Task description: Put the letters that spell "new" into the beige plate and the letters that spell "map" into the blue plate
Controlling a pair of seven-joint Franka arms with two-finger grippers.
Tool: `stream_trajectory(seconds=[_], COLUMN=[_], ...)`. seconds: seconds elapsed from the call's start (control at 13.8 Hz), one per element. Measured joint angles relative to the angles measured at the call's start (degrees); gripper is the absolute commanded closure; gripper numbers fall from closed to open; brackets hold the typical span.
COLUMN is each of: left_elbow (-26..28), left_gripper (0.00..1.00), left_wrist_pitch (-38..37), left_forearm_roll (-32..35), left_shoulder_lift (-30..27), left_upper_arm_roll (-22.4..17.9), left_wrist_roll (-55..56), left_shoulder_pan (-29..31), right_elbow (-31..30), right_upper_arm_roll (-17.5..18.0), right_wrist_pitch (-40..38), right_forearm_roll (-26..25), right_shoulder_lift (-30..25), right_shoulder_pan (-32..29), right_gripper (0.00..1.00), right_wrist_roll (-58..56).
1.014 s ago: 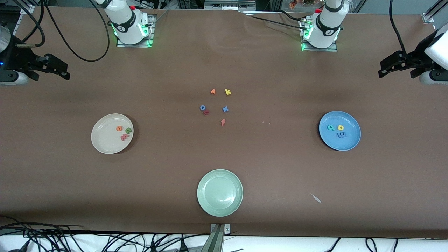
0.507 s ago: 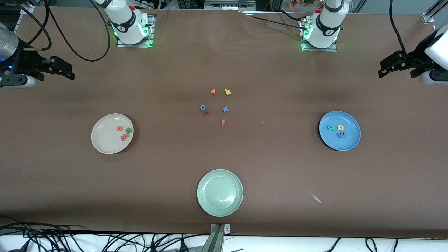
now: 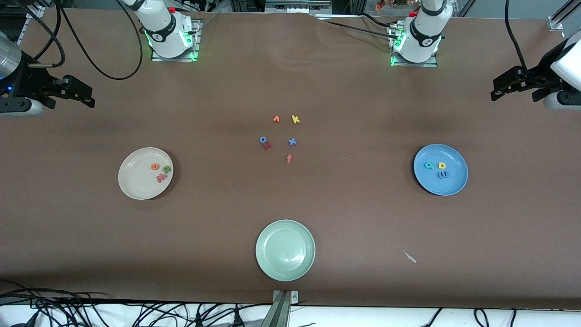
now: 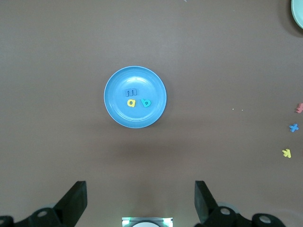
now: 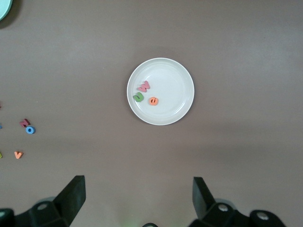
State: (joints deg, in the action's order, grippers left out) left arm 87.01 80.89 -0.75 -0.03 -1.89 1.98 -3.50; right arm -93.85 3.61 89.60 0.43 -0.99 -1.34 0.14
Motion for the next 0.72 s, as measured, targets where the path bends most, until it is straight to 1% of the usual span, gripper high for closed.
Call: stream_trajectory(seconds=[0.72], left_elbow=[0.0], left_gripper=[0.0], left_wrist_pitch=[0.0], left_forearm_roll=[0.0], left_shoulder_lift=[0.0], left_upper_arm_roll=[0.0], left_wrist_roll=[0.0], left_shoulder_pan=[0.0], right_elbow=[0.0], right_upper_arm_roll=[-0.02], right_wrist_pitch=[1.81], right_forearm_roll=[0.0], right_shoulder_lift=[0.63], right_shoulder_pan=[-0.04], right_gripper=[0.0], right_wrist_roll=[0.06])
